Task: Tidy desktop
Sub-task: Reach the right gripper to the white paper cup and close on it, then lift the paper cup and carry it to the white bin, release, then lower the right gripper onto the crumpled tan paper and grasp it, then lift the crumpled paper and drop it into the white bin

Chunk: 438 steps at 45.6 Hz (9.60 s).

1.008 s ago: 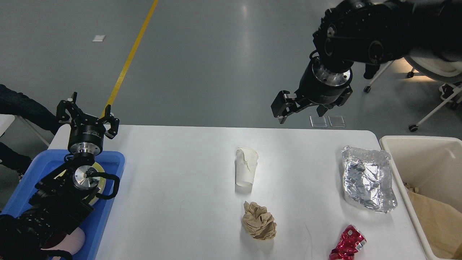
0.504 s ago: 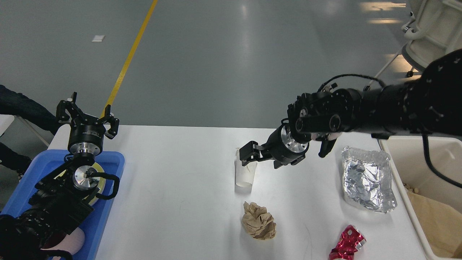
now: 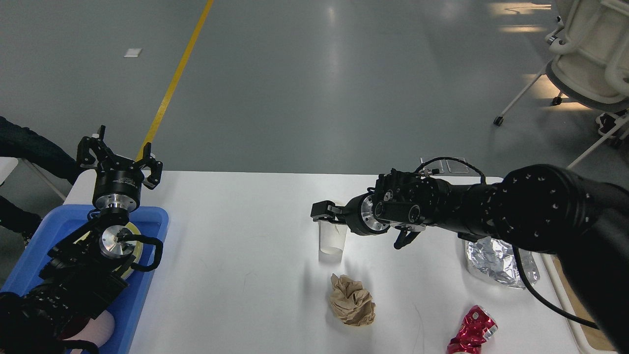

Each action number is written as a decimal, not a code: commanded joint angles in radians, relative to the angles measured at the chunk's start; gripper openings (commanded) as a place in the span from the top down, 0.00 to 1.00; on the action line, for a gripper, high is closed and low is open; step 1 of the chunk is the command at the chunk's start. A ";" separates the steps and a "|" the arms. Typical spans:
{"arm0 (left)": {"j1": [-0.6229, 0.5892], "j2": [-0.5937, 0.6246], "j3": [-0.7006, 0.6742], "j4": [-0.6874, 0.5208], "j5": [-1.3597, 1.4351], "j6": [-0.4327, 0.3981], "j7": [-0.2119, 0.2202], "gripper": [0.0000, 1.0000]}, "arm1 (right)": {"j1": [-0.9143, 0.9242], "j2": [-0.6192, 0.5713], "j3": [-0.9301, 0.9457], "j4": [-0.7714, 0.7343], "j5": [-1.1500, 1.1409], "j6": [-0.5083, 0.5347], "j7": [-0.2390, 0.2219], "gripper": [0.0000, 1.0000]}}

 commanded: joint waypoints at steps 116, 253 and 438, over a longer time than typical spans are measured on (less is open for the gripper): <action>0.000 0.000 0.000 -0.001 0.000 0.000 0.000 0.04 | -0.230 0.033 0.045 -0.150 -0.226 -0.145 0.009 0.41; 0.000 0.000 0.000 0.000 0.000 0.000 0.000 0.04 | -0.566 -0.853 0.111 -0.331 -0.212 -0.094 0.002 0.00; 0.000 0.000 0.000 0.000 0.000 0.000 0.000 0.04 | 0.630 -0.726 0.031 0.407 -0.252 0.476 -0.077 1.00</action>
